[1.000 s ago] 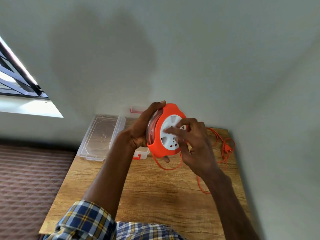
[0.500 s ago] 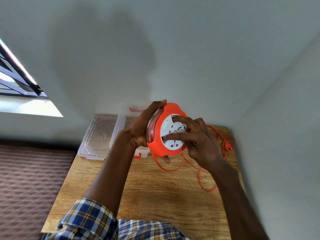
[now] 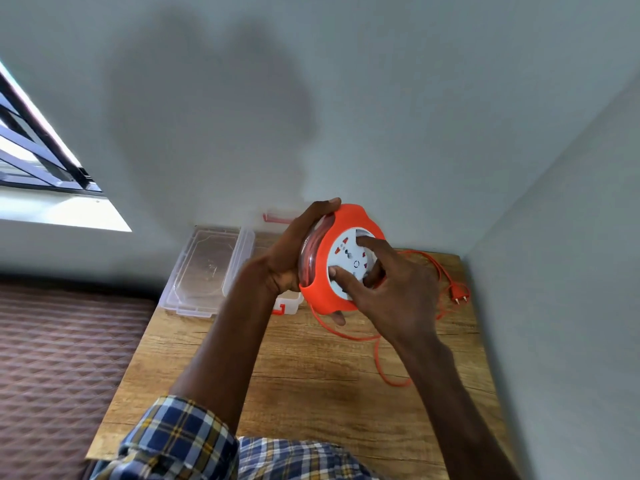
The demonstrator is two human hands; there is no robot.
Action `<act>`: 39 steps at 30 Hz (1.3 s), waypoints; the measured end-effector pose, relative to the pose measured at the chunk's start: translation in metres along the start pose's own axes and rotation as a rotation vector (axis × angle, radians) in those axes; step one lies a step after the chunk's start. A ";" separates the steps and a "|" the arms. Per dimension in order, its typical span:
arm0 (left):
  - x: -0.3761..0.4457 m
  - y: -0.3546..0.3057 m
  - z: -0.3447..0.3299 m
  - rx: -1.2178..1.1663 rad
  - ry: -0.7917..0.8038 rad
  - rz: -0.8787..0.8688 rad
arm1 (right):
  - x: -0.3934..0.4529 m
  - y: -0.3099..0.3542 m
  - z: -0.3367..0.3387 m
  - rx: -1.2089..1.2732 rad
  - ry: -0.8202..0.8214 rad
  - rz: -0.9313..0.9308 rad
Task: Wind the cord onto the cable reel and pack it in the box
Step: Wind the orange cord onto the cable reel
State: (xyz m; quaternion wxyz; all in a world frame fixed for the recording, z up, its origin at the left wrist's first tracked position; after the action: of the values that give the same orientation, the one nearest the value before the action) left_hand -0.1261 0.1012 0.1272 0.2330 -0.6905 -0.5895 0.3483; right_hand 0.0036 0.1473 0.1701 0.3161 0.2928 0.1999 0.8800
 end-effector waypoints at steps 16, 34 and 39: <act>-0.005 0.005 0.009 0.020 0.035 0.035 | -0.004 0.000 -0.013 0.135 0.267 0.442; 0.001 0.002 -0.006 0.022 0.001 0.011 | -0.010 -0.007 0.003 0.070 0.029 0.020; 0.002 0.002 -0.013 0.008 0.011 -0.007 | -0.006 0.000 0.006 -0.017 0.015 -0.026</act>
State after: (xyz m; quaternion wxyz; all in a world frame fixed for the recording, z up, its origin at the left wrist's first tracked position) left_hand -0.1153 0.1035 0.1337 0.2401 -0.6894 -0.5893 0.3462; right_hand 0.0115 0.1437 0.1725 0.3284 0.2811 0.1984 0.8796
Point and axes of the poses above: each hand's wrist, its own x-axis towards the middle knuckle, its own z-axis out of the back of the hand, y = z × x, the point moved 8 cm from there along x, towards the middle knuckle, and after that the axes turned 5 degrees about y, right-handed, at the moved point
